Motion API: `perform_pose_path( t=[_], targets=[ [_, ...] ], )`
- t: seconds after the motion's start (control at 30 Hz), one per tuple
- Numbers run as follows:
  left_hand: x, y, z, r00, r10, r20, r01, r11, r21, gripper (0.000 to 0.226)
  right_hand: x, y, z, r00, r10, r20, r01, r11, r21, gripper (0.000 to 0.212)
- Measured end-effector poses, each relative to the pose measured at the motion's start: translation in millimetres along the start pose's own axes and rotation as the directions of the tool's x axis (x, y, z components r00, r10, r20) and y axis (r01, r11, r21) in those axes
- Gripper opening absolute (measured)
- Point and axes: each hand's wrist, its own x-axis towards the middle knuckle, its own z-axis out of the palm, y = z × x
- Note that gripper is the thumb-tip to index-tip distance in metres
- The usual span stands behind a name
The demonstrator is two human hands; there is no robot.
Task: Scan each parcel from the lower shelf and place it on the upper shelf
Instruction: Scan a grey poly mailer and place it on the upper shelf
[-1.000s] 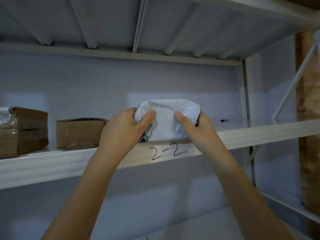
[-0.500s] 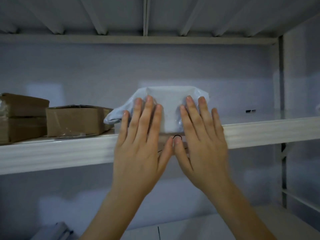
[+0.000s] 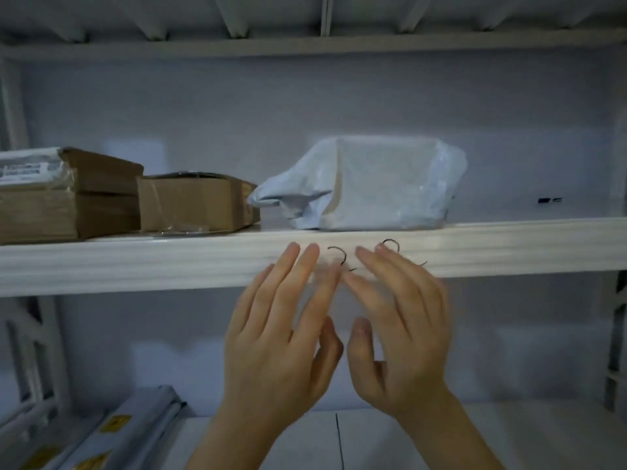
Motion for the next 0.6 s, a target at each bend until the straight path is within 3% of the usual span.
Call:
perform_pose_path(
  t=[0.1, 0.17, 0.27, 0.33, 0.43, 0.5, 0.6],
  targets=[
    [-52, -22, -10, 0.993, 0.008, 0.116, -0.013, 0.999, 0.044, 0.032, -37, -27, 26, 0.987, 0.023, 0.156, -0.043, 0.992, 0.123, 0.028],
    [-93, -43, -21, 0.966, -0.027, 0.258, 0.008, 0.997, 0.073, 0.031, -63, -46, 46, 0.927, 0.101, 0.362, -0.163, 0.976, 0.146, 0.028],
    [-157, -82, -42, 0.864, -0.191, 0.466, 0.123, 0.977, 0.174, 0.03, -102, -77, 78, 0.681, 0.215, 0.7, -0.355, 0.933, 0.058, 0.035],
    [-195, -110, -59, 0.725, -0.356, 0.589, 0.221, 0.931, 0.291, 0.034, -124, -98, 98, 0.489, 0.253, 0.835, -0.434, 0.901, -0.018, 0.04],
    [-244, -150, -86, 0.46, -0.54, 0.705, 0.312, 0.841, 0.441, 0.042, -151, -133, 125, 0.191, 0.246, 0.95, -0.539, 0.835, -0.108, 0.045],
    [-273, -171, -102, 0.311, -0.601, 0.736, 0.35, 0.792, 0.5, 0.049, -162, -158, 142, 0.047, 0.223, 0.974, -0.604, 0.783, -0.15, 0.045],
    [-308, -195, -121, 0.144, -0.68, 0.719, 0.412, 0.702, 0.581, 0.057, -178, -193, 170, -0.119, 0.165, 0.979, -0.653, 0.73, -0.202, 0.05]
  ],
)
